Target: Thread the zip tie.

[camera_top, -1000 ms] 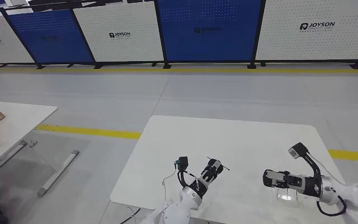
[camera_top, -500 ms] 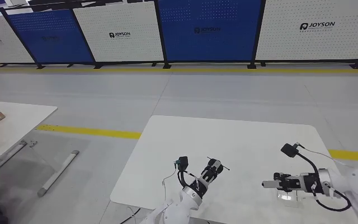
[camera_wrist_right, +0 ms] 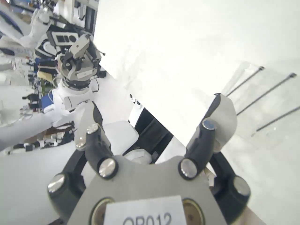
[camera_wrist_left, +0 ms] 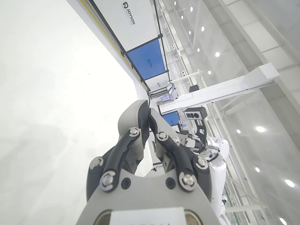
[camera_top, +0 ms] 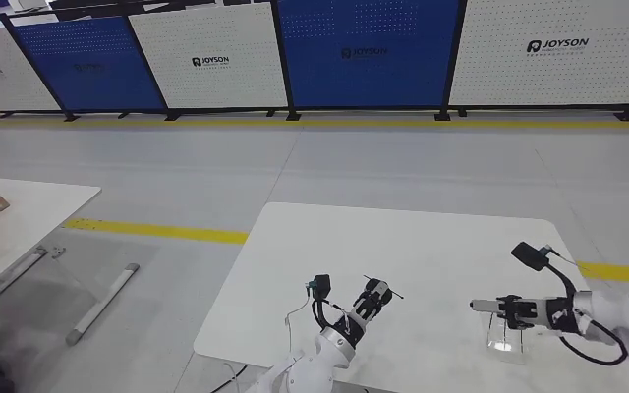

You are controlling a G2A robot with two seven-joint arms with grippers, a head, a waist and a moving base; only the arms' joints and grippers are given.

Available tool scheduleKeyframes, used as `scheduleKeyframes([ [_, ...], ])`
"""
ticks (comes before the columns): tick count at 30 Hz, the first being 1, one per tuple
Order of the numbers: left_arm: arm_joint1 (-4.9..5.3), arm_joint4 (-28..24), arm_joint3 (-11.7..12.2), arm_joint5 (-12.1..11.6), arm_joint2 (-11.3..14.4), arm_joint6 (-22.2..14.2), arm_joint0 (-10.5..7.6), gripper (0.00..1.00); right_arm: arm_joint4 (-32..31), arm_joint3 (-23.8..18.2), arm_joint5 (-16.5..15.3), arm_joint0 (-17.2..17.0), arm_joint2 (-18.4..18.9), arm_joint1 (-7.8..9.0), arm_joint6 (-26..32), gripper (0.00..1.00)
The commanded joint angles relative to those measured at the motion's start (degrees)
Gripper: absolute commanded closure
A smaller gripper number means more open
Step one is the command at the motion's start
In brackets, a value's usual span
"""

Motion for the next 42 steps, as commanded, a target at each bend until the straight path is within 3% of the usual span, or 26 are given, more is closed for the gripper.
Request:
scheduleKeyframes([
  [1, 0.00, 0.00, 0.00, 0.00, 0.00, 0.00, 0.00, 1.00, -1.85, -0.17, 3.74, 0.22, -0.84, 0.13, 2.00, 0.00],
  [11, 0.00, 0.00, 0.00, 0.00, 0.00, 0.00, 0.00, 1.00, -2.41, -0.13, 4.51, 0.47, -1.19, 0.13, 2.17, 0.00],
  [13, 0.00, 0.00, 0.00, 0.00, 0.00, 0.00, 0.00, 1.00, -4.88, -0.89, 6.45, 0.04, -1.63, 0.14, -0.29, 0.00],
  [15, 0.00, 0.00, 0.00, 0.00, 0.00, 0.00, 0.00, 1.00, -7.37, -2.31, 10.88, 0.61, -1.77, 0.32, 0.49, 0.00],
  [20, 0.00, 0.00, 0.00, 0.00, 0.00, 0.00, 0.00, 1.00, -14.87, -0.07, 10.96, 3.64, -4.03, 0.52, 2.22, 0.00],
  [24, 0.00, 0.00, 0.00, 0.00, 0.00, 0.00, 0.00, 1.00, -14.76, 5.80, 10.96, 8.06, -10.74, -0.13, 2.22, 0.00],
  [34, 0.00, 0.00, 0.00, 0.00, 0.00, 0.00, 0.00, 1.00, -14.89, 5.83, 10.84, 7.92, -10.79, -0.14, 1.77, 0.00],
  [39, 0.00, 0.00, 0.00, 0.00, 0.00, 0.00, 0.00, 1.00, -20.16, 5.60, 10.90, 8.09, -12.82, -0.17, 2.16, 0.00],
  [42, 0.00, 0.00, 0.00, 0.00, 0.00, 0.00, 0.00, 1.00, -19.21, 5.51, 8.73, 8.64, -12.83, -0.34, 1.17, 0.00],
])
